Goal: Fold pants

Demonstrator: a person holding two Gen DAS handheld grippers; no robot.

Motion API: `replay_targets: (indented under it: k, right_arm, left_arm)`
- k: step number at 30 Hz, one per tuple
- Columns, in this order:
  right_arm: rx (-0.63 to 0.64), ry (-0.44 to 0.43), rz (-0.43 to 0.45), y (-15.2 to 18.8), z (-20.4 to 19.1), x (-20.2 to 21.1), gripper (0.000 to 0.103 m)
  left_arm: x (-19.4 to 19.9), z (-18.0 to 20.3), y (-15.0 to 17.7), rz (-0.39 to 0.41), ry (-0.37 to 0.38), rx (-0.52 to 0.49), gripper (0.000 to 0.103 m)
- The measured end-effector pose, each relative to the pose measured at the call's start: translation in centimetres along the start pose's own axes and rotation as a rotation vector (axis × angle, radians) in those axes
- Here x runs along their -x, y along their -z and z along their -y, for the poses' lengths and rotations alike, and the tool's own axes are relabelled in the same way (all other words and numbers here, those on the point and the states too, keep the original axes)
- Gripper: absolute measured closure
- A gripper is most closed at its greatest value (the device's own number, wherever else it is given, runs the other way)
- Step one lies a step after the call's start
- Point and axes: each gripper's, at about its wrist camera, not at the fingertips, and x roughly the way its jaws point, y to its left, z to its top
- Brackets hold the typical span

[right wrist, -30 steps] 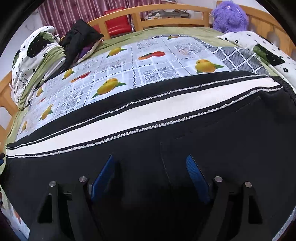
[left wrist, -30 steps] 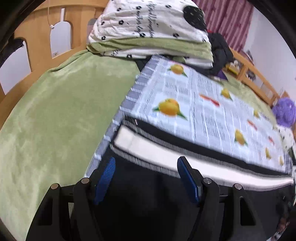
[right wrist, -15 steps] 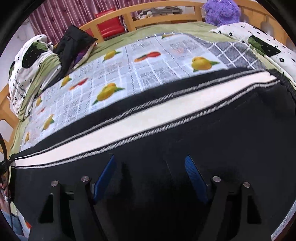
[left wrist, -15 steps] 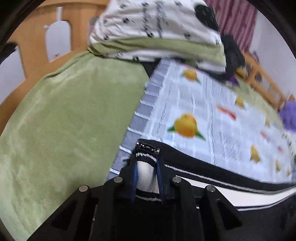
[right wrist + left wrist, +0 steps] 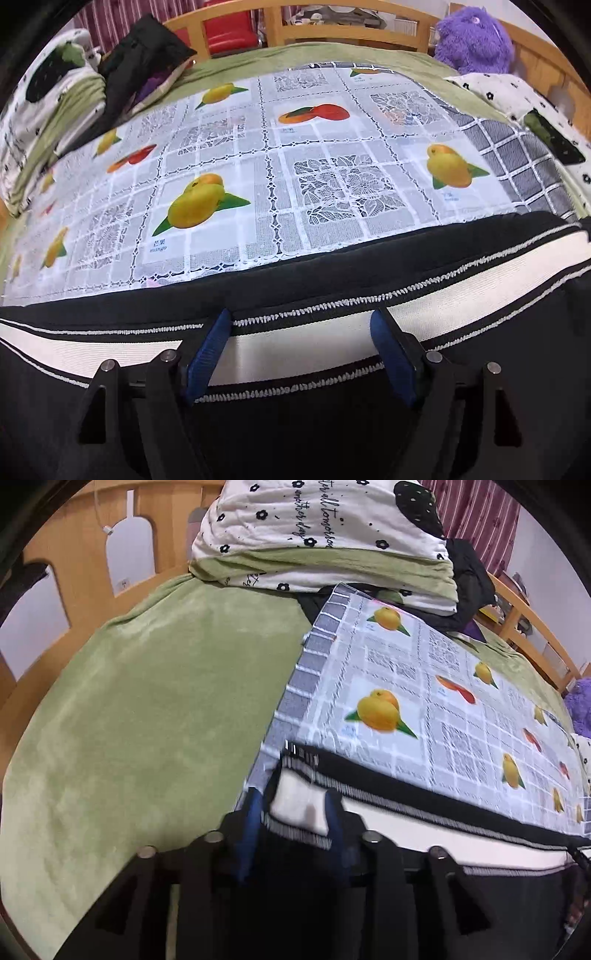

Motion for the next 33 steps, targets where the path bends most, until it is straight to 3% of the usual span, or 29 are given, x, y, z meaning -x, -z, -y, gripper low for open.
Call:
replay_targets:
  k: [1,4,7,10,16,22,24,25,26,27,30,33]
  right_arm:
    - [-0.011,-0.014,0.0,0.0,0.1,0.4,0.032]
    - [-0.064,-0.09,0.014,0.8,0.1,2.9,0.034]
    - [-0.027,-0.112,0.059,2.6,-1.3,6.5,0.034]
    - [0.025,-0.118,0.098,4.6,-2.7,10.1,0.034]
    - [0.04,-0.119,0.11,7.1,-3.7,14.7,0.034]
    - [0.036,-0.141,0.118,7.5,-4.8,19.1,0.034]
    - [0.03,-0.144,0.117,7.5,-5.0,20.1,0.034]
    - [0.025,-0.147,0.114,7.5,-4.9,20.3,0.034]
    - [0.022,-0.147,0.111,7.6,-5.0,20.4,0.034]
    - [0.018,-0.14,0.105,7.8,-4.9,20.3,0.034]
    - [0.007,-0.111,0.085,8.9,-4.5,19.3,0.034]
    - [-0.025,-0.108,0.088,10.0,-3.4,18.5,0.034]
  left_arm:
    - [0.6,-0.1,0.6,-0.006,0.022,0.005,0.065]
    - [2.9,-0.4,3.2,-0.023,0.094,0.012,0.065]
    - [5.7,-0.6,6.3,-0.027,0.146,-0.006,0.065]
    - [7.9,-1.3,9.4,-0.041,0.176,-0.005,0.057]
    - [7.6,-5.3,13.9,-0.09,0.2,0.144,0.057]
    - [5.3,-7.5,14.5,-0.065,0.251,0.266,0.057]
    - [4.7,-7.7,14.1,-0.034,0.237,0.284,0.06]
    - [4.4,-7.8,13.8,-0.021,0.209,0.285,0.065]
    - [4.1,-7.9,13.6,-0.014,0.185,0.282,0.086]
    - [4.0,-8.2,13.5,-0.006,0.181,0.285,0.091]
    - [4.0,-9.3,13.5,-0.011,0.225,0.339,0.091]
    - [3.9,-9.0,13.6,-0.004,0.203,0.311,0.082]
